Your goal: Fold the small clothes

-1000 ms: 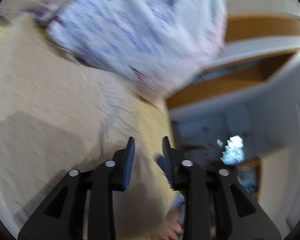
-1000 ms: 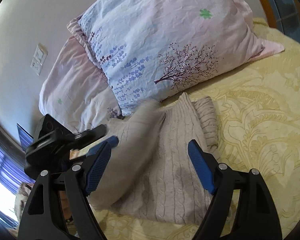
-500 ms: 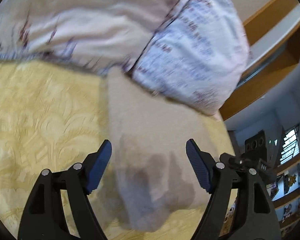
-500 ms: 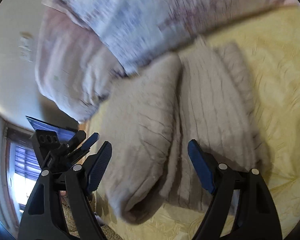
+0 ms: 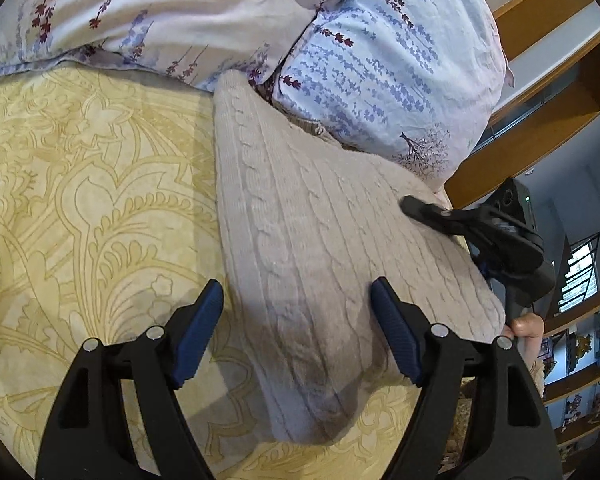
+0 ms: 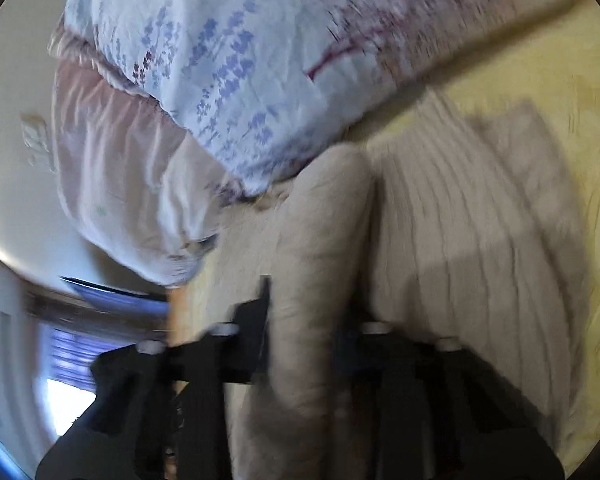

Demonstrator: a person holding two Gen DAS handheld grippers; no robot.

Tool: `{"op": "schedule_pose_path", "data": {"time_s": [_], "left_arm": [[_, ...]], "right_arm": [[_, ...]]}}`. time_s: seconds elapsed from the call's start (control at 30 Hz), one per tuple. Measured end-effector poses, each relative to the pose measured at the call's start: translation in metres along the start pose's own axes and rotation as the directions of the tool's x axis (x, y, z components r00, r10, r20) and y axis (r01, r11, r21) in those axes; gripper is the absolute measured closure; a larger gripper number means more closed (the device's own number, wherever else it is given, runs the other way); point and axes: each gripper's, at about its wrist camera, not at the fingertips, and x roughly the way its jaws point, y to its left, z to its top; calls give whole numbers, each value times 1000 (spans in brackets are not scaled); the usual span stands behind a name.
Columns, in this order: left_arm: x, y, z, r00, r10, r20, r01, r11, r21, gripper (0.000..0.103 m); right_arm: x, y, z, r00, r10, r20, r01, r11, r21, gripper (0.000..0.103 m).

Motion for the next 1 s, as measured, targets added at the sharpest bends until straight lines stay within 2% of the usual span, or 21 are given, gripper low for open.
{"op": "schedule_pose_path", "data": {"time_s": [0.03,0.1,0.17,0.2,0.23,0.27,0.33,0.47,0.53,0.7,0.83,0.93,1.0], "left_arm": [[-4,1,-3,1000,-6,-1,6,1000,-5,28],[-6,4,-3,1000,-19,-2,19,1000,-20,28],[-7,5,-1,1000,-25,1,25,999,-28,27],[-8,5,-1,1000,-25,2,26,999,-31,27],[-10,6,-1,1000,-28,6,28,999,-34,27],[-10,6,-1,1000,-30,8,30,999,-35,27],[-12,4,-1,999,-36,11,36,999,-32,27],[-11,-4,-5,999,-46,-2,46,999,2,27],[-8,-9,-8,998,-54,-19,55,998,20,27],[0,-21,-14,996,-73,-51,76,996,56,26],[5,-27,-18,995,-75,-69,81,993,83,27],[8,-29,-21,994,-73,-84,81,993,90,27],[12,-29,-24,992,-77,-102,86,992,89,27]], "right_arm": [[-3,13,-2,998,-41,39,44,996,-80,85],[-10,43,-14,987,-96,129,127,958,-256,86],[-18,81,-37,960,-125,251,234,851,-470,86],[-20,97,-50,942,-141,303,294,782,-550,86],[-21,112,-65,918,-156,365,366,687,-627,86],[-22,121,-75,900,-164,403,411,627,-662,87],[-26,125,-84,867,-183,463,480,554,-680,87],[-36,117,-84,807,-217,550,577,489,-654,87],[-40,112,-80,784,-240,572,609,469,-639,87],[-56,92,-74,756,-278,593,643,485,-592,87],[-61,73,-67,750,-301,589,645,528,-552,87],[-57,47,-55,742,-363,564,656,564,-501,87],[-49,20,-41,764,-428,483,636,625,-453,86]]}}
